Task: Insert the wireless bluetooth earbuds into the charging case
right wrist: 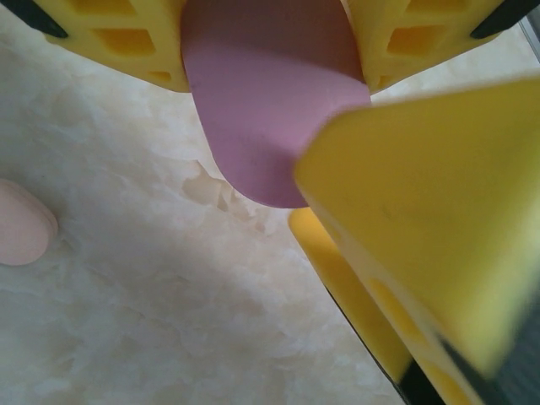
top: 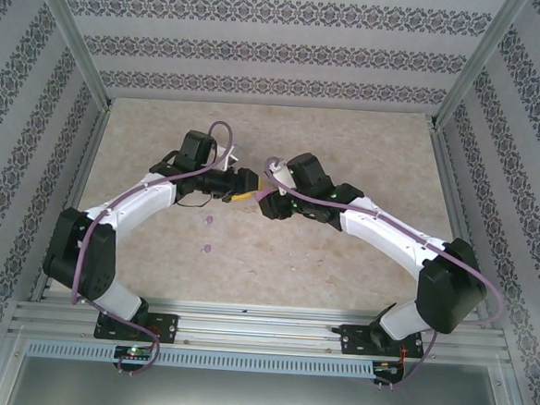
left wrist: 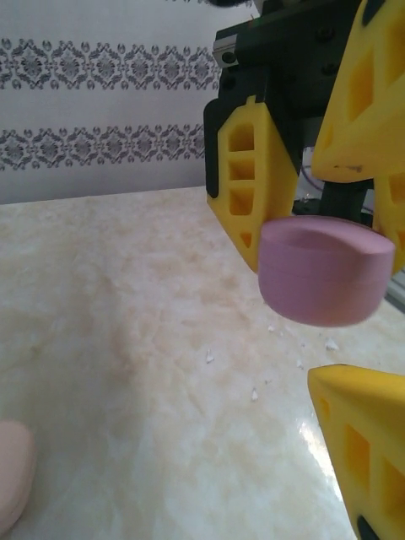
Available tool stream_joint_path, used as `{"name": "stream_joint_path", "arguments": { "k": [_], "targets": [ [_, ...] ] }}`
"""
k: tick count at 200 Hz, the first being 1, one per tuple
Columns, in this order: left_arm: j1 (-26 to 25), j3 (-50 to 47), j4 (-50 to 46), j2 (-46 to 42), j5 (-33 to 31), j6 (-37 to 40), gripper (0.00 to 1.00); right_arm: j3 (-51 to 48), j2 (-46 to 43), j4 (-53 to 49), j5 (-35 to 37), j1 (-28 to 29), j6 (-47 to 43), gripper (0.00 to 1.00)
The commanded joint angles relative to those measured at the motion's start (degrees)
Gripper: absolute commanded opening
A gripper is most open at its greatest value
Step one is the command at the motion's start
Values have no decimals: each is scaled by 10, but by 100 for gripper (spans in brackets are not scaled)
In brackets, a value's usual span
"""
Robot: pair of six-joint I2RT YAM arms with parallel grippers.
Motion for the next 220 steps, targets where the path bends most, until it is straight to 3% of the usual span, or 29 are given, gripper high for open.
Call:
{"name": "stream_joint_path", "arguments": {
  "k": [1,24,44,89,103,141,177,220],
  "targets": [
    [-9,13,44,21,36,-36,56,22,-18,5,-17,0,10,25],
    [-9,5,105,31,58,-84,46,31,-10,13,-24,-1,17,25],
    [-9,20,102,38,80,-88,40,47,-1,-4,-22,-2,16,25],
    [-2,19,120,19,71,-96,17,62,-7,-16,-16,-2,28,30],
    [0,6,143,8,58,-110,13,67,-14,-25,-11,-2,30,37],
    [4,-20,212,1,35,-155,8,71,-37,-25,3,-4,61,59],
    [17,-37,211,-18,-17,-150,8,59,-88,-31,34,-9,132,64],
    [28,-58,227,-59,-63,-152,8,-6,-169,32,33,-34,289,69]
  ]
}}
